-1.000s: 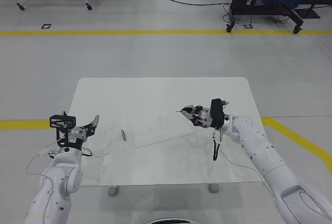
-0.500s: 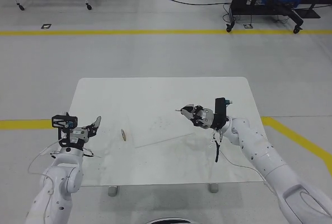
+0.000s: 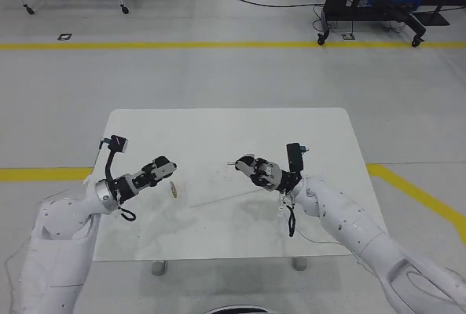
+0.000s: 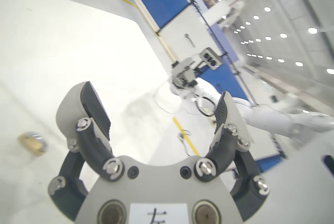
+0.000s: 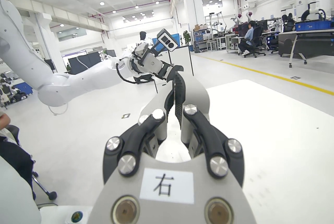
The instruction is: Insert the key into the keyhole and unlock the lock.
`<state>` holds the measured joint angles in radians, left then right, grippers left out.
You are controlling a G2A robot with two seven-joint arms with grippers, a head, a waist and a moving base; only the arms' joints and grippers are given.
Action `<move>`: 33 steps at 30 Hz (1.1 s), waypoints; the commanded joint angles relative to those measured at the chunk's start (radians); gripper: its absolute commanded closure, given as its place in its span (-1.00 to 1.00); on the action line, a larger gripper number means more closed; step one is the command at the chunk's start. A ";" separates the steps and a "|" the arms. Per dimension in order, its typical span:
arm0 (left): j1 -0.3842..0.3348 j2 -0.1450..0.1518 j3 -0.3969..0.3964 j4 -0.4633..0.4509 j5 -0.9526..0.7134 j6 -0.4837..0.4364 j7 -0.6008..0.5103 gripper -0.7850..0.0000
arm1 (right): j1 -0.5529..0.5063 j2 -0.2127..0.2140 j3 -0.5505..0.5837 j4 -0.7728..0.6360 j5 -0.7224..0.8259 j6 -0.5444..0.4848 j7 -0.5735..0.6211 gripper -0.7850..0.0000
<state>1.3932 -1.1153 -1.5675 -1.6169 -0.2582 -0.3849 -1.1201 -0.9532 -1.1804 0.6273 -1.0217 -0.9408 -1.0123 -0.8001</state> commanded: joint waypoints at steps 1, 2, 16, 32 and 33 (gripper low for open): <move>-0.059 0.000 0.036 0.054 -0.115 0.036 -0.114 -1.00 | 0.017 -0.001 -0.041 0.004 0.063 0.000 -0.008 1.00; -0.088 -0.001 0.056 0.082 -0.135 0.041 -0.143 -1.00 | 0.028 0.000 -0.064 0.008 0.092 0.000 -0.008 1.00; -0.232 -0.022 0.250 0.235 -0.072 -0.134 -0.120 -0.60 | 0.169 0.001 -0.385 0.035 0.462 0.000 0.067 1.00; -0.213 -0.012 0.280 0.225 0.006 -0.179 -0.031 0.16 | 0.206 -0.006 -0.457 0.016 0.648 0.000 0.245 1.00; -0.213 -0.012 0.281 0.224 0.007 -0.180 -0.028 0.23 | 0.207 -0.008 -0.457 0.018 0.659 0.000 0.257 1.00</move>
<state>1.1802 -1.1275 -1.2878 -1.3922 -0.2525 -0.5638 -1.1514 -0.7475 -1.1870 0.1700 -1.0051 -0.2931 -1.0123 -0.5563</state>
